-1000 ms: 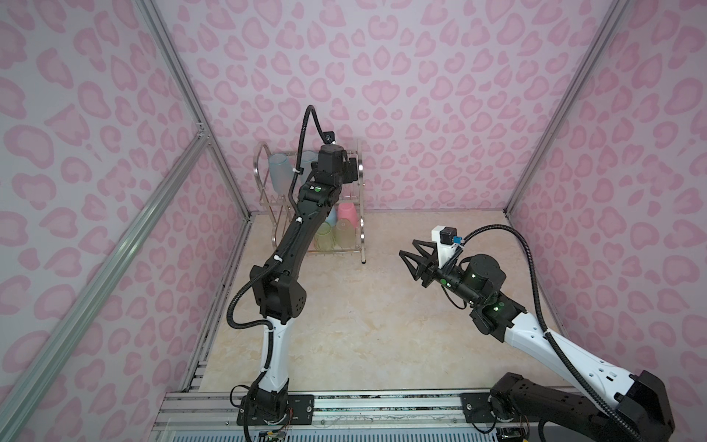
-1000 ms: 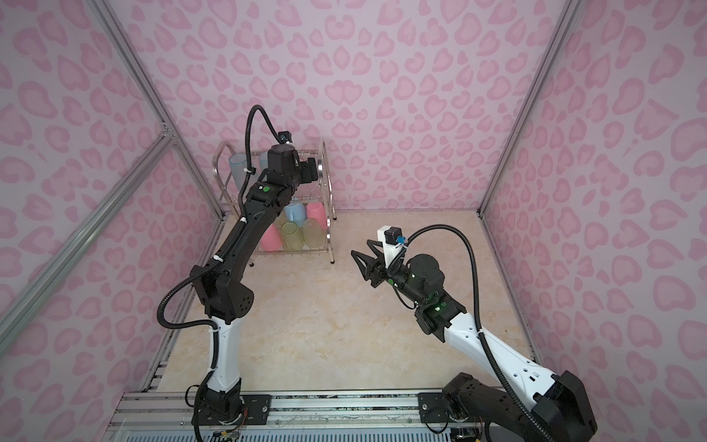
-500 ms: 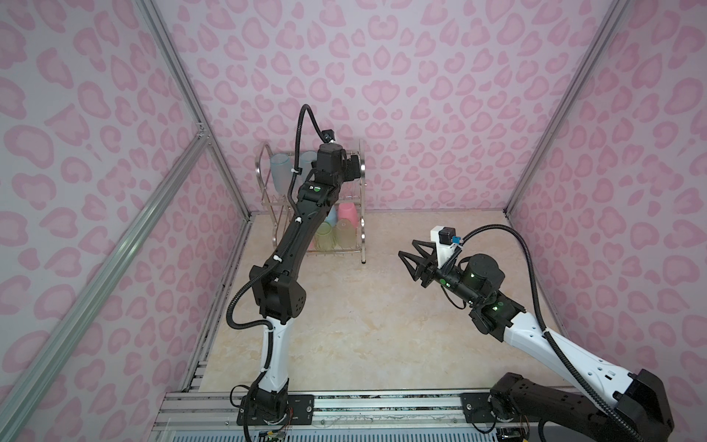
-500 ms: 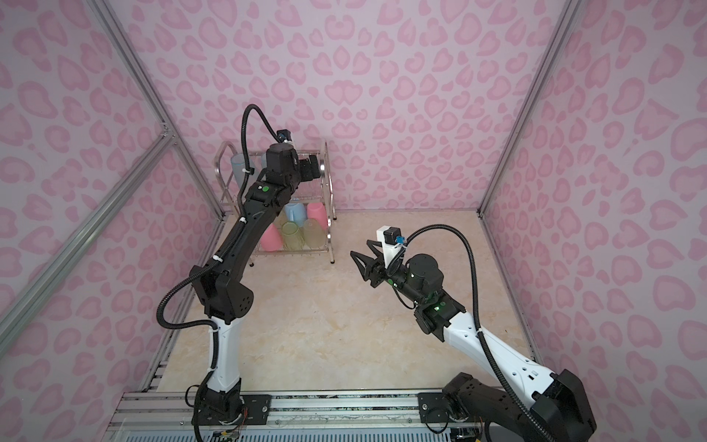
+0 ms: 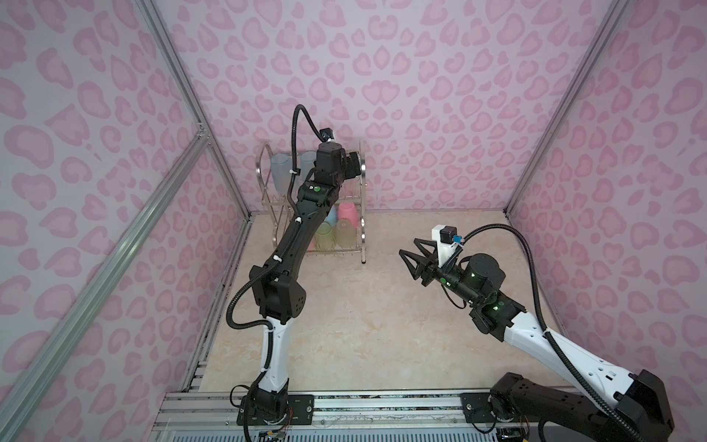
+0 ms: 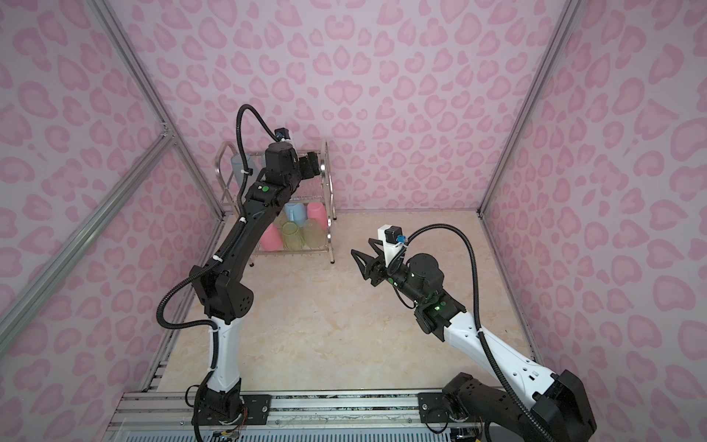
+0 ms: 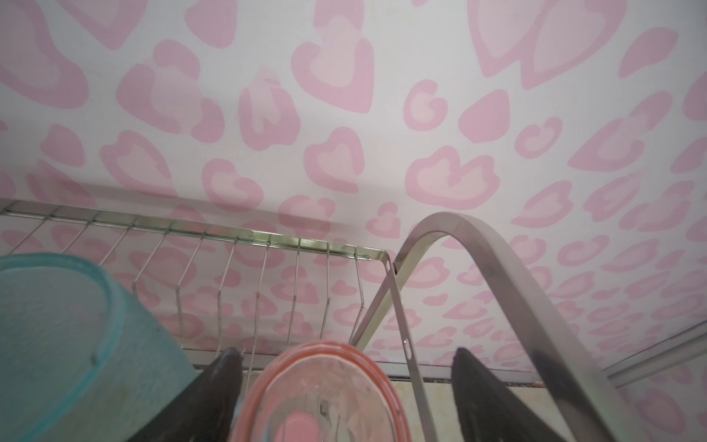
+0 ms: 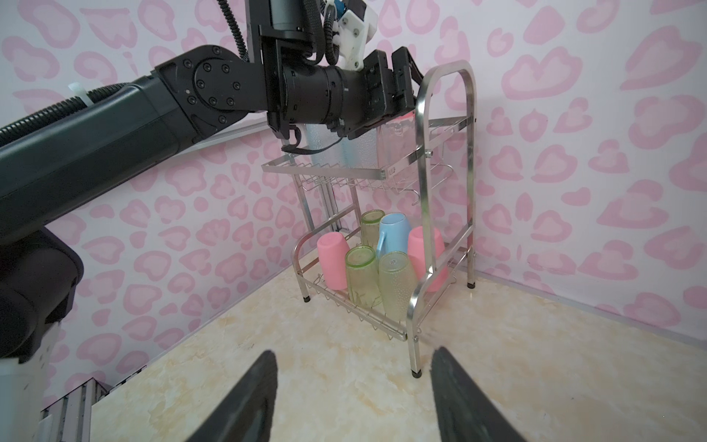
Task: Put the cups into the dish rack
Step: 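Lower the pink glass cup onto the top shelf beside the teal cups, then open the left gripper and draw it back from the rack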
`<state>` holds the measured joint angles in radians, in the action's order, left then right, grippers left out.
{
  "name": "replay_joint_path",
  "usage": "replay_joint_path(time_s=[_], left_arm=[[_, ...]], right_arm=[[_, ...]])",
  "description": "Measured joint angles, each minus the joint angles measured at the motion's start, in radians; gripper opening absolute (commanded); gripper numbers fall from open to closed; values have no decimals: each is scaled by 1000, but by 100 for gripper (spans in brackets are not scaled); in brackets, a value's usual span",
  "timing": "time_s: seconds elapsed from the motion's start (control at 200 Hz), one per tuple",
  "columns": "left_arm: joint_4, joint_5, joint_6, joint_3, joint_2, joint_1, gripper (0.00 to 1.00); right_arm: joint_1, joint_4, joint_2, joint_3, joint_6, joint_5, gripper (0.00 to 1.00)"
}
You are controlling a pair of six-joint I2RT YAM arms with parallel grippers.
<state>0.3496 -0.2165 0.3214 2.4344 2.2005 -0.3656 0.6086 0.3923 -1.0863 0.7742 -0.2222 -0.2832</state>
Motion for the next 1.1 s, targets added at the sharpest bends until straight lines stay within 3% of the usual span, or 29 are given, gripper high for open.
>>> replay_joint_path(time_s=[0.4,0.785,0.95,1.1], left_arm=[[-9,24,18,-1,-57,-1,92],[-61,11,6,-84,-330,-1,92],[-52,19,-5,-217,-410,0,92],[-118,18,-24,-467,-610,-1,92]], right_arm=[[0,0,14,0,-3,2,64],[0,0,11,4,-6,2,65],[0,-1,9,7,-6,3,65],[-3,-10,25,9,9,47,65]])
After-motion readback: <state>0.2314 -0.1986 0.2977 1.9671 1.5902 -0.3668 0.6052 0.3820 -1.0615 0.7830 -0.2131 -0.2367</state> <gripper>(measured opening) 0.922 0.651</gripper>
